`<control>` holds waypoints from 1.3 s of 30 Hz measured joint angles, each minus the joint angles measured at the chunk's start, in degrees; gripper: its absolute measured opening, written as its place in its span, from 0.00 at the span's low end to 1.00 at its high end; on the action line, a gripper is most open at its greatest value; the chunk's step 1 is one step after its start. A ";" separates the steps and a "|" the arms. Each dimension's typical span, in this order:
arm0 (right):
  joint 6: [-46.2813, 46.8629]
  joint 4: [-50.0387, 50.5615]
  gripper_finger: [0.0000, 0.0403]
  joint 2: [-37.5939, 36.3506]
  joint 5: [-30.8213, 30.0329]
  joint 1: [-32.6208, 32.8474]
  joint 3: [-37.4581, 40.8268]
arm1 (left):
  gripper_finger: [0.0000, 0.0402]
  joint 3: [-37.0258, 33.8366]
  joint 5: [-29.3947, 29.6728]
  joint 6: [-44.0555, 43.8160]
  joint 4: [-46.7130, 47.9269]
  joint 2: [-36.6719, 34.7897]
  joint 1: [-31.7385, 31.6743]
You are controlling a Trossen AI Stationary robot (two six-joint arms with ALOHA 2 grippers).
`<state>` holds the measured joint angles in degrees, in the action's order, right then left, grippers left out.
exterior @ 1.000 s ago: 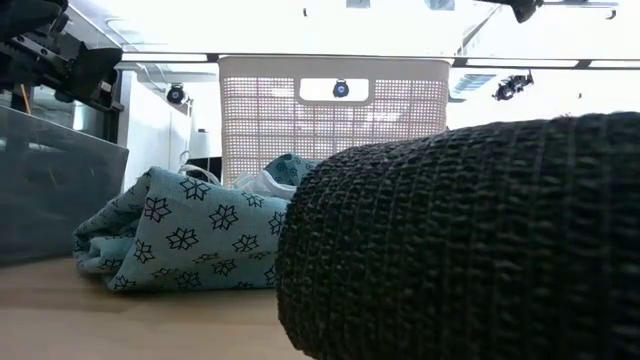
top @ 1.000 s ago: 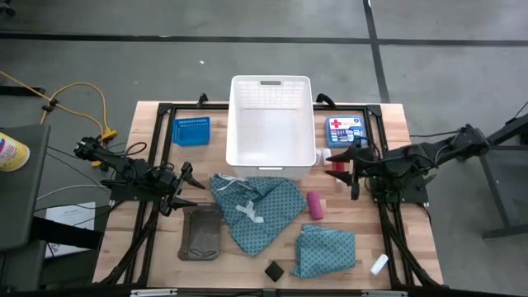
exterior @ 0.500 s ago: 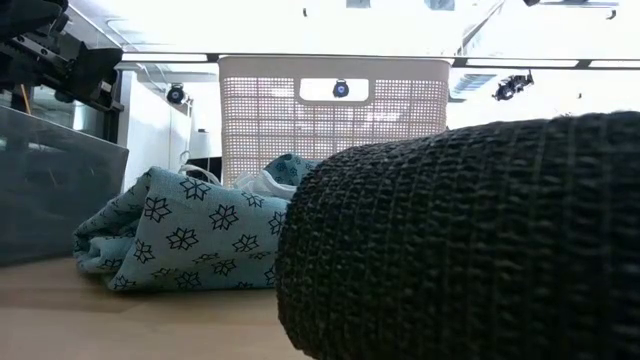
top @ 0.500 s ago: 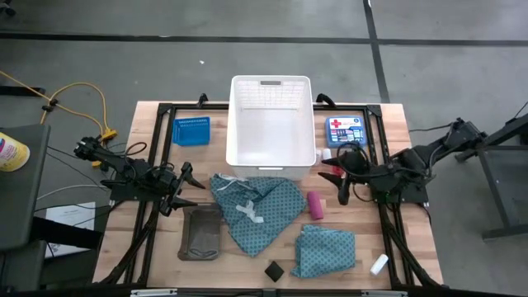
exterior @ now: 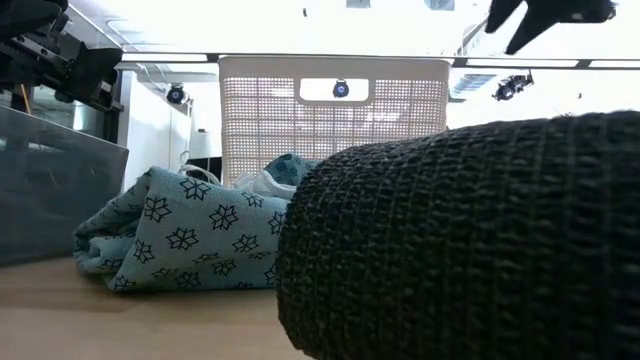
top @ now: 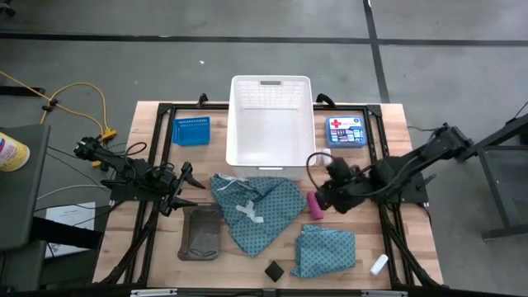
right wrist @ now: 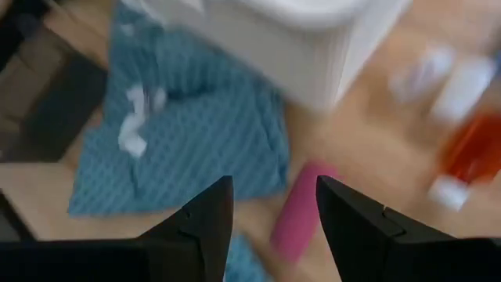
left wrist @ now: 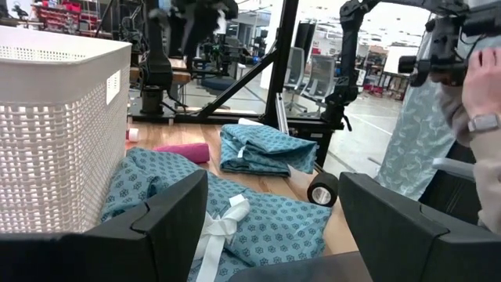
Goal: Pick & place medical supplies in basket/bin
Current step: Put the pink bandage into the black bin
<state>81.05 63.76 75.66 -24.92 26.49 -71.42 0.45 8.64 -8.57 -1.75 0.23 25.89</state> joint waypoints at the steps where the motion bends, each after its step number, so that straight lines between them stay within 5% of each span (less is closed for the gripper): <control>1: 1.51 0.05 0.43 0.63 1.66 0.01 0.00 | 0.70 0.00 0.00 0.01 0.02 0.00 0.00; 8: 8.93 0.05 0.43 5.14 7.52 0.33 -0.02 | 0.70 0.00 -0.20 0.00 0.02 0.01 0.00; 25: 26.54 0.62 0.49 16.67 0.67 8.35 -0.02 | 0.70 0.00 -0.14 0.02 0.02 0.00 0.00; 39: 31.45 0.27 0.58 25.90 0.87 7.86 0.02 | 0.70 0.00 0.09 0.00 0.02 0.01 0.00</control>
<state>112.49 64.03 101.56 -24.05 34.35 -71.40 0.45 8.73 -8.58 -1.74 0.24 25.89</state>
